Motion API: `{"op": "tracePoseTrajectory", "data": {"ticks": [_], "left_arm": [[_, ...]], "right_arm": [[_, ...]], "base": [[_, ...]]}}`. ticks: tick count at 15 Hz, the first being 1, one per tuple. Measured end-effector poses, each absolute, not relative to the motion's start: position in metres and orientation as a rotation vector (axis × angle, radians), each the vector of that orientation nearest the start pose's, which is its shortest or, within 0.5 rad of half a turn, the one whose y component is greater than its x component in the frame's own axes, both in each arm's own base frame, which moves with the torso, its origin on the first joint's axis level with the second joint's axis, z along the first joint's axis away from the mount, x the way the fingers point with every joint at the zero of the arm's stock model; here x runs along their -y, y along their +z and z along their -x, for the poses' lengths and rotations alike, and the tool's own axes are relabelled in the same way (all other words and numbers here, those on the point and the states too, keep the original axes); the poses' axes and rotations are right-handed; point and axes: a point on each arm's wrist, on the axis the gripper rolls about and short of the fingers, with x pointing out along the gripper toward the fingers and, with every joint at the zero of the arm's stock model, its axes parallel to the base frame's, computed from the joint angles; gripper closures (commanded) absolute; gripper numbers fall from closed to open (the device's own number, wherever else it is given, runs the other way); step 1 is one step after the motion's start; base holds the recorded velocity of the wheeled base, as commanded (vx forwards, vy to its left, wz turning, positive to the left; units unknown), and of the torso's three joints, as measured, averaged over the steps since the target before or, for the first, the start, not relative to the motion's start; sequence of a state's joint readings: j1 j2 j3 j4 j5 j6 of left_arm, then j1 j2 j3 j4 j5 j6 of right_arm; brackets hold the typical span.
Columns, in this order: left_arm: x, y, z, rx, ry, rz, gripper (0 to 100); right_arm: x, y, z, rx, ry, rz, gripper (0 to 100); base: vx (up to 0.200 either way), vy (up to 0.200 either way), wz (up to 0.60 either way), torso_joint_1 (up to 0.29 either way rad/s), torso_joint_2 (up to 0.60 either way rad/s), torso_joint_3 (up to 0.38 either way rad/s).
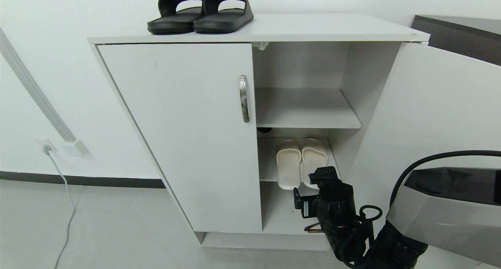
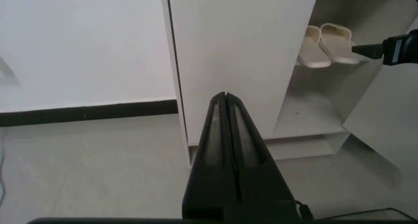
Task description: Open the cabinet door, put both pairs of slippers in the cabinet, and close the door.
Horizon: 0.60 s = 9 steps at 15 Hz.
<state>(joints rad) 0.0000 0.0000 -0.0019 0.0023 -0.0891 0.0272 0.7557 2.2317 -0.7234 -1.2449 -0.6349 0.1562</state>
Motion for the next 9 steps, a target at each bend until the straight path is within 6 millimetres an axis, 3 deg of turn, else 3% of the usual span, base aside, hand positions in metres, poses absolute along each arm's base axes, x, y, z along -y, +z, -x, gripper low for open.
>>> {"op": "tracePoseTrajectory", "data": {"ticks": [9], "left_arm": [[0.002,0.0757,0.023,0.0,-0.087,-0.023,100]], "right_arm": [[-0.2379,0.0402,-0.2742,-0.204,0.098,0.01,0]], "base": [[0.0,0.0,0.0,0.0,0.0,0.0]]}}
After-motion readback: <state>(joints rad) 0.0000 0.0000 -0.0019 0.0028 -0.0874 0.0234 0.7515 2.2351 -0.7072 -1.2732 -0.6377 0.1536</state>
